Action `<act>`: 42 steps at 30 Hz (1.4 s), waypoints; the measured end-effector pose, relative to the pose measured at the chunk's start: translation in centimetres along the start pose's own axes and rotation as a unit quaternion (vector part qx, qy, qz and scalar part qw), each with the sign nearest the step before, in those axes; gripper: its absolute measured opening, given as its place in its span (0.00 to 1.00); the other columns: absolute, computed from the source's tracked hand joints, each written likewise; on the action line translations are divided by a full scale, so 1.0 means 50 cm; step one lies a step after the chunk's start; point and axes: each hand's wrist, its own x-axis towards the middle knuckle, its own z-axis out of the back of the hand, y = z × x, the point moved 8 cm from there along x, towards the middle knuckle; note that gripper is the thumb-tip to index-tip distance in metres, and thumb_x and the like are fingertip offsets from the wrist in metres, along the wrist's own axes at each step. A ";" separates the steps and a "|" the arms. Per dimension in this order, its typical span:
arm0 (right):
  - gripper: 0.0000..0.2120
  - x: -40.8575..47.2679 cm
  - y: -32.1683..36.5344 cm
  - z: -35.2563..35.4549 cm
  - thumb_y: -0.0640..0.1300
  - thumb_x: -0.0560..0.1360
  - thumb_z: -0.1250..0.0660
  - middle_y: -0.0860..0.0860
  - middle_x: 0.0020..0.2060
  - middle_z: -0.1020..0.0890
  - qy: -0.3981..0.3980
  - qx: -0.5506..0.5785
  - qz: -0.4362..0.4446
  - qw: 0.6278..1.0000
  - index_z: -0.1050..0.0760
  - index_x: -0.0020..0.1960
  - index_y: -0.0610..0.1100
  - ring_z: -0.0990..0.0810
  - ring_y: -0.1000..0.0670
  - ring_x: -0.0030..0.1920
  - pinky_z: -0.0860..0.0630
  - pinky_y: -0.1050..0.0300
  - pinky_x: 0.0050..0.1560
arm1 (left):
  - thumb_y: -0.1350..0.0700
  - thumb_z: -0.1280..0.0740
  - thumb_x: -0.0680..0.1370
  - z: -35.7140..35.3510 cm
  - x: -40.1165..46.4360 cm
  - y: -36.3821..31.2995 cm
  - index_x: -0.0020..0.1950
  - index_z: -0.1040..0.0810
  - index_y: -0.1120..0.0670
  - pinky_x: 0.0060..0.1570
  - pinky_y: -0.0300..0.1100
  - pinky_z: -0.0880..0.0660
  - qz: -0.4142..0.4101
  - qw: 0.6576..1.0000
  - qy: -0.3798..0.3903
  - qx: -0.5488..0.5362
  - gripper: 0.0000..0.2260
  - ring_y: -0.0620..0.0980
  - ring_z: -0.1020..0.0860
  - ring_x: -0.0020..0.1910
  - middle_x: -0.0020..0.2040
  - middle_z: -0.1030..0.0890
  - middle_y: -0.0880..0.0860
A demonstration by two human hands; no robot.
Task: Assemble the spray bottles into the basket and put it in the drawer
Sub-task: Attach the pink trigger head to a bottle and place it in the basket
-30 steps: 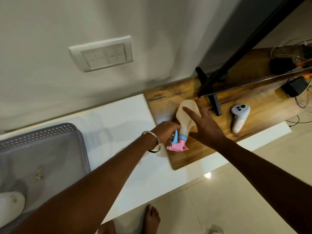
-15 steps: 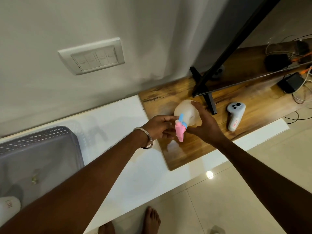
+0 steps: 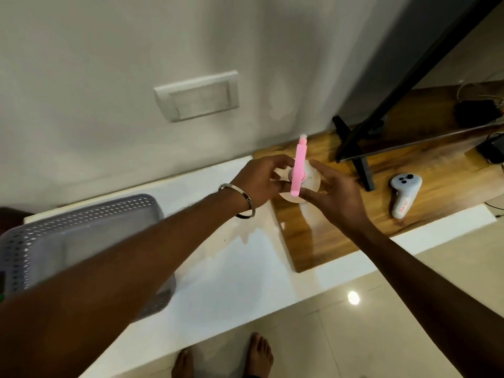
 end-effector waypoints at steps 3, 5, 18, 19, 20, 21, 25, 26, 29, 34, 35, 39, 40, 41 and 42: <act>0.32 -0.001 0.104 -0.055 0.62 0.65 0.25 0.65 0.56 0.20 0.019 0.051 0.017 0.998 0.23 0.67 0.54 0.19 0.62 0.52 0.21 0.59 0.55 | 0.55 0.26 0.72 0.102 -0.053 0.003 0.62 0.22 0.51 0.59 0.48 0.25 0.018 1.000 -0.012 0.021 0.19 0.52 0.19 0.53 0.58 0.19 0.53; 0.25 -0.006 0.168 -0.105 0.55 0.68 0.23 0.62 0.56 0.17 0.035 0.077 0.022 0.996 0.21 0.64 0.54 0.18 0.61 0.55 0.22 0.58 0.57 | 0.53 0.26 0.72 0.172 -0.097 0.013 0.60 0.21 0.51 0.58 0.47 0.25 0.020 0.999 -0.025 0.043 0.17 0.49 0.19 0.53 0.56 0.18 0.53; 0.25 -0.098 0.476 -0.526 0.52 0.68 0.21 0.56 0.56 0.16 0.144 0.113 0.011 0.983 0.20 0.64 0.53 0.16 0.53 0.54 0.19 0.51 0.55 | 0.45 0.27 0.70 0.518 -0.437 0.277 0.58 0.21 0.45 0.56 0.49 0.22 0.076 0.990 -0.080 0.090 0.17 0.46 0.18 0.51 0.55 0.17 0.49; 0.25 -0.105 0.491 -0.562 0.52 0.68 0.21 0.55 0.57 0.16 0.155 0.112 0.010 0.982 0.21 0.64 0.53 0.16 0.52 0.55 0.19 0.47 0.57 | 0.44 0.27 0.70 0.539 -0.462 0.301 0.58 0.21 0.45 0.56 0.49 0.22 0.080 0.989 -0.082 0.091 0.18 0.46 0.19 0.51 0.55 0.17 0.49; 0.26 -0.110 0.505 -0.597 0.52 0.68 0.21 0.54 0.58 0.16 0.164 0.106 0.012 0.981 0.21 0.65 0.53 0.16 0.50 0.56 0.19 0.45 0.58 | 0.44 0.27 0.69 0.557 -0.484 0.325 0.58 0.20 0.44 0.56 0.48 0.22 0.083 0.989 -0.085 0.092 0.18 0.45 0.19 0.51 0.54 0.17 0.49; 0.26 -0.115 0.518 -0.630 0.52 0.69 0.22 0.52 0.59 0.16 0.174 0.094 0.017 0.980 0.22 0.66 0.52 0.17 0.49 0.57 0.19 0.43 0.58 | 0.43 0.26 0.69 0.574 -0.504 0.348 0.57 0.20 0.44 0.56 0.48 0.22 0.087 0.988 -0.089 0.091 0.18 0.45 0.19 0.52 0.54 0.17 0.48; 0.26 -0.138 0.535 -0.740 0.52 0.69 0.22 0.51 0.55 0.14 0.205 0.083 0.020 0.975 0.21 0.66 0.51 0.15 0.52 0.52 0.18 0.44 0.55 | 0.42 0.26 0.69 0.606 -0.563 0.446 0.58 0.20 0.45 0.56 0.48 0.22 0.109 0.986 -0.091 0.090 0.19 0.45 0.19 0.52 0.54 0.17 0.48; 0.26 -0.143 0.531 -0.765 0.52 0.69 0.22 0.51 0.55 0.15 0.217 0.080 0.018 0.973 0.22 0.66 0.51 0.16 0.53 0.52 0.18 0.44 0.55 | 0.43 0.26 0.68 0.607 -0.572 0.470 0.59 0.20 0.45 0.56 0.48 0.22 0.115 0.986 -0.088 0.088 0.20 0.45 0.19 0.52 0.54 0.17 0.48; 0.26 -0.155 0.509 -0.835 0.49 0.70 0.22 0.50 0.60 0.17 0.248 0.073 0.009 0.966 0.22 0.66 0.48 0.18 0.51 0.58 0.19 0.42 0.57 | 0.45 0.25 0.69 0.595 -0.599 0.534 0.60 0.20 0.47 0.57 0.48 0.22 0.129 0.986 -0.073 0.076 0.20 0.46 0.19 0.51 0.54 0.17 0.49; 0.25 -0.179 0.473 -0.926 0.48 0.69 0.22 0.51 0.61 0.18 0.293 0.031 0.030 0.955 0.22 0.65 0.49 0.20 0.51 0.61 0.23 0.45 0.64 | 0.50 0.25 0.70 0.570 -0.637 0.615 0.60 0.21 0.50 0.56 0.48 0.22 0.147 0.982 -0.077 0.092 0.19 0.48 0.18 0.50 0.55 0.17 0.52; 0.26 -0.183 0.467 -0.940 0.48 0.69 0.22 0.50 0.61 0.18 0.297 0.025 0.032 0.954 0.23 0.65 0.49 0.20 0.50 0.61 0.24 0.45 0.65 | 0.51 0.25 0.71 0.564 -0.643 0.628 0.61 0.22 0.50 0.55 0.47 0.22 0.151 0.981 -0.077 0.098 0.19 0.49 0.18 0.49 0.55 0.17 0.53; 0.26 -0.190 0.459 -0.970 0.47 0.69 0.22 0.52 0.61 0.18 0.293 0.017 0.042 0.955 0.23 0.65 0.49 0.21 0.51 0.60 0.24 0.51 0.63 | 0.52 0.27 0.73 0.556 -0.652 0.657 0.64 0.25 0.51 0.54 0.46 0.22 0.149 0.976 -0.086 0.132 0.21 0.50 0.18 0.51 0.57 0.18 0.53; 0.26 -0.187 0.460 -0.974 0.48 0.69 0.22 0.53 0.60 0.18 0.291 0.023 0.042 0.956 0.23 0.65 0.50 0.21 0.51 0.60 0.25 0.53 0.63 | 0.52 0.27 0.73 0.560 -0.652 0.661 0.65 0.25 0.51 0.54 0.47 0.22 0.151 0.975 -0.089 0.138 0.21 0.51 0.18 0.52 0.58 0.18 0.53; 0.25 -0.185 0.462 -0.977 0.48 0.69 0.22 0.54 0.59 0.18 0.290 0.031 0.040 0.956 0.23 0.65 0.50 0.21 0.51 0.59 0.25 0.55 0.62 | 0.52 0.27 0.73 0.563 -0.652 0.663 0.65 0.25 0.51 0.54 0.48 0.22 0.151 0.974 -0.092 0.140 0.21 0.51 0.18 0.52 0.58 0.18 0.53; 0.25 -0.183 0.464 -0.978 0.48 0.69 0.22 0.56 0.58 0.19 0.291 0.037 0.036 0.955 0.23 0.65 0.51 0.21 0.52 0.59 0.26 0.56 0.61 | 0.52 0.27 0.73 0.567 -0.651 0.665 0.65 0.25 0.51 0.54 0.49 0.22 0.151 0.974 -0.095 0.140 0.21 0.51 0.19 0.52 0.58 0.18 0.54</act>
